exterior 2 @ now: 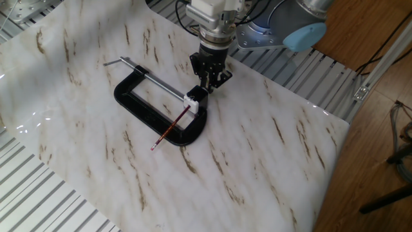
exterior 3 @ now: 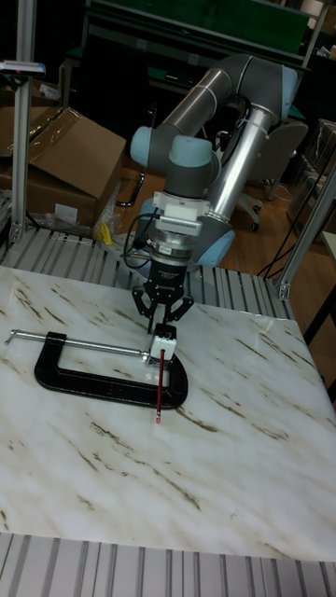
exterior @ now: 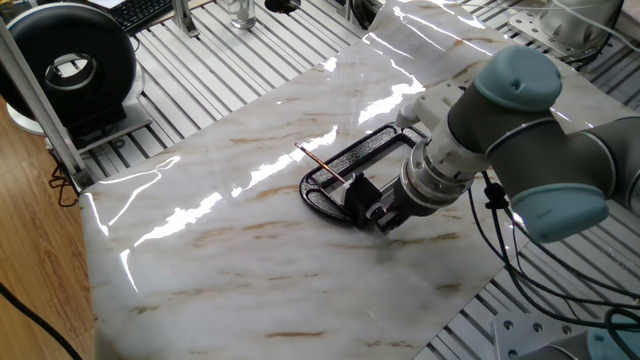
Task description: Sharpen the pencil with a pencil sharpener
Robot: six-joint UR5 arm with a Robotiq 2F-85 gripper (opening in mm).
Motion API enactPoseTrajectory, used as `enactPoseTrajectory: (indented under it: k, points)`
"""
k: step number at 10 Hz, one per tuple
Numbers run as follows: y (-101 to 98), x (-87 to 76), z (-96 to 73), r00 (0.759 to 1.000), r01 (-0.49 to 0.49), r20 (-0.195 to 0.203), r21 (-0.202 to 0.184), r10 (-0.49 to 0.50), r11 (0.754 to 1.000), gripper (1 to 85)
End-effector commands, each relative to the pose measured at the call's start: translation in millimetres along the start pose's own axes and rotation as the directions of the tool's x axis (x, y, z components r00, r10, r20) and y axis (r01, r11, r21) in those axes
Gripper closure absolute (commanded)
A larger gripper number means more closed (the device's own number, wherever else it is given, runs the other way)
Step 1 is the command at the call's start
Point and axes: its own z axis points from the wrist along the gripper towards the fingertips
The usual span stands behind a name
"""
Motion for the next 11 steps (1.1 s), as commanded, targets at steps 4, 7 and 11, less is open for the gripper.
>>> enactPoseTrajectory:
  k: [4, 7, 11]
  points:
    - [0.7, -8.8, 1.3, 0.999, -0.001, 0.033, -0.019, 0.001, 1.000, 55.0]
    - [-1.4, -13.3, 2.7, 0.998, -0.004, 0.057, -0.017, 0.005, 1.000, 59.7]
    - [-5.3, -15.2, 4.2, 0.997, -0.023, 0.076, -0.005, 0.024, 1.000, 69.7]
